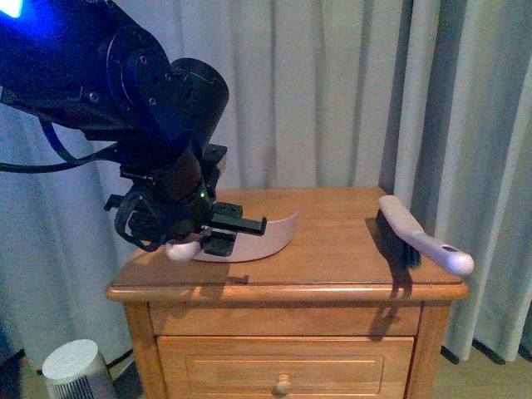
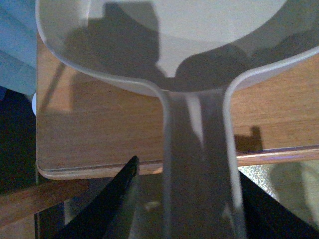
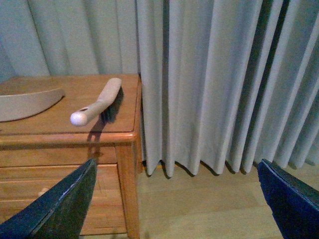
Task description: Clean up trash
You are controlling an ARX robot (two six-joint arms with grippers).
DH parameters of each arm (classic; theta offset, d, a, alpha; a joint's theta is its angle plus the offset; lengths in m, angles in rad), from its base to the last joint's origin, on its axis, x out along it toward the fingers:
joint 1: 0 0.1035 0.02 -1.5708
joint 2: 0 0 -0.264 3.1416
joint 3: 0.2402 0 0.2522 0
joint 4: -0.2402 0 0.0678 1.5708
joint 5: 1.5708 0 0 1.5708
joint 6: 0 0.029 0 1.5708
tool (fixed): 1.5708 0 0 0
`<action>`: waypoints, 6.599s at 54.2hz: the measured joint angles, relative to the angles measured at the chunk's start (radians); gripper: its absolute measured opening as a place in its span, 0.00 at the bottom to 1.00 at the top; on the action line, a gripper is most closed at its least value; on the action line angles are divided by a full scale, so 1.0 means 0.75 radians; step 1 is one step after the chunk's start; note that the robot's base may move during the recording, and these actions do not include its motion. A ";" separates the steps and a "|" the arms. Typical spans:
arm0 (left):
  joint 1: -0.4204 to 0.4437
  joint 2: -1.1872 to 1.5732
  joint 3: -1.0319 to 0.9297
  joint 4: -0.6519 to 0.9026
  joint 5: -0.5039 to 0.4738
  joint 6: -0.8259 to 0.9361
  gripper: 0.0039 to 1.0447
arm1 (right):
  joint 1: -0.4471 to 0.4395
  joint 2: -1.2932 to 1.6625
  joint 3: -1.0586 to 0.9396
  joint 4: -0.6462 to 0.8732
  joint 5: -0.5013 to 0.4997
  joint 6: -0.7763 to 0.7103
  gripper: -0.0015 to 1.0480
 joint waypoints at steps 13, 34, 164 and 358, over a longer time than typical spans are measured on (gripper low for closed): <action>0.000 -0.005 -0.046 0.032 0.006 0.007 0.27 | 0.000 0.000 0.000 0.000 0.000 0.000 0.93; 0.001 -0.204 -0.272 0.355 -0.005 0.056 0.26 | 0.000 0.000 0.000 0.000 0.000 0.000 0.93; 0.493 -2.565 -1.914 0.733 0.564 0.134 0.26 | 0.423 2.350 1.759 -0.517 0.290 0.469 0.93; 0.495 -2.569 -1.917 0.738 0.564 0.133 0.26 | 0.490 0.837 0.617 0.368 0.683 -0.159 0.19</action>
